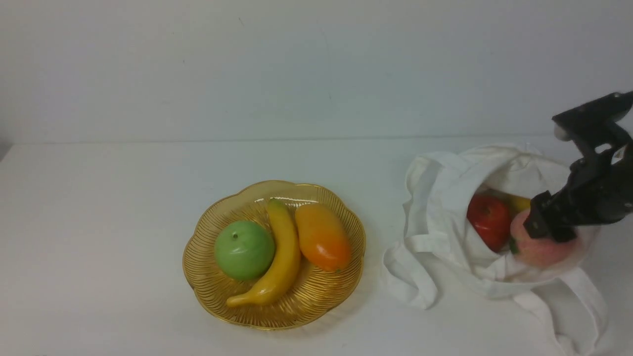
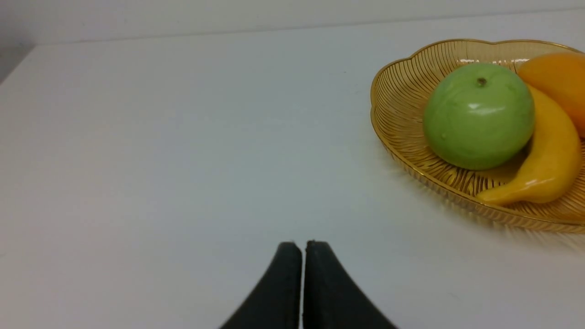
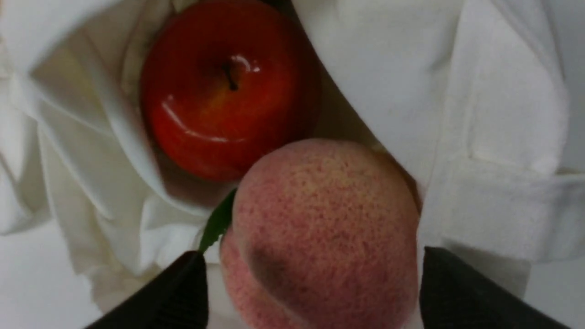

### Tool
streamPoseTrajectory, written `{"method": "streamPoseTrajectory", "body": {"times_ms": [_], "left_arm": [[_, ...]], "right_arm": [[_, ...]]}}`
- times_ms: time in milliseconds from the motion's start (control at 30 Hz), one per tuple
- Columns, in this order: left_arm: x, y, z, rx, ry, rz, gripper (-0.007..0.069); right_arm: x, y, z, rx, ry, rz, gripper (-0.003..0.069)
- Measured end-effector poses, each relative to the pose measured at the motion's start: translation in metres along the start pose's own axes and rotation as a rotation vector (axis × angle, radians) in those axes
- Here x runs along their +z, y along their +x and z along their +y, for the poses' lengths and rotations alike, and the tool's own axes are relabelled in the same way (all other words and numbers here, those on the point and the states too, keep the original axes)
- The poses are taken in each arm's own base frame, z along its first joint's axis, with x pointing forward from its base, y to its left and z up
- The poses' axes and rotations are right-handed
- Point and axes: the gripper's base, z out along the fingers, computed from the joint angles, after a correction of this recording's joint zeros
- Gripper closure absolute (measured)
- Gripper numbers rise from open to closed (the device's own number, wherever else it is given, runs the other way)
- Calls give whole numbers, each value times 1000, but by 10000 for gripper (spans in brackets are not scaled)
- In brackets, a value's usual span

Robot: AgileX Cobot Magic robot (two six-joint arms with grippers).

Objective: Take the fruit out of the cloth bag on the white table and place them on a plate.
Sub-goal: 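Reach into the cloth bag and grasp the peach with the right gripper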

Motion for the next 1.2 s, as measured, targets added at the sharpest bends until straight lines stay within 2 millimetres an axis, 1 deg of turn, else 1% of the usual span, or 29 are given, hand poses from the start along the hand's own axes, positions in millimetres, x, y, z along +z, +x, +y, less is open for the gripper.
{"method": "streamPoseTrajectory", "body": {"times_ms": [67,200,300,367,433,600,800,900,1033,1200], "left_arm": [[0,0,0,0,0,0,632],[0,0,0,0,0,0,632],[0,0,0,0,0,0,632],[0,0,0,0,0,0,632],[0,0,0,0,0,0,632],[0,0,0,0,0,0,632],[0,0,0,0,0,0,632],[0,0,0,0,0,0,632],[0,0,0,0,0,0,632],[0,0,0,0,0,0,632]], "right_arm": [[2,-2,-2,0,14,-22,19],[7,-5,0,-6,17,-30,3],[10,-6,7,-58,17,-15,2],[11,-9,17,-135,27,-5,2],[12,-10,20,-167,45,0,1],[20,-8,15,-180,115,38,1],[34,-5,14,-178,120,78,1],[39,-3,15,-181,116,98,22],[42,-1,15,-173,115,122,106],[42,2,15,-152,114,153,106]]}}
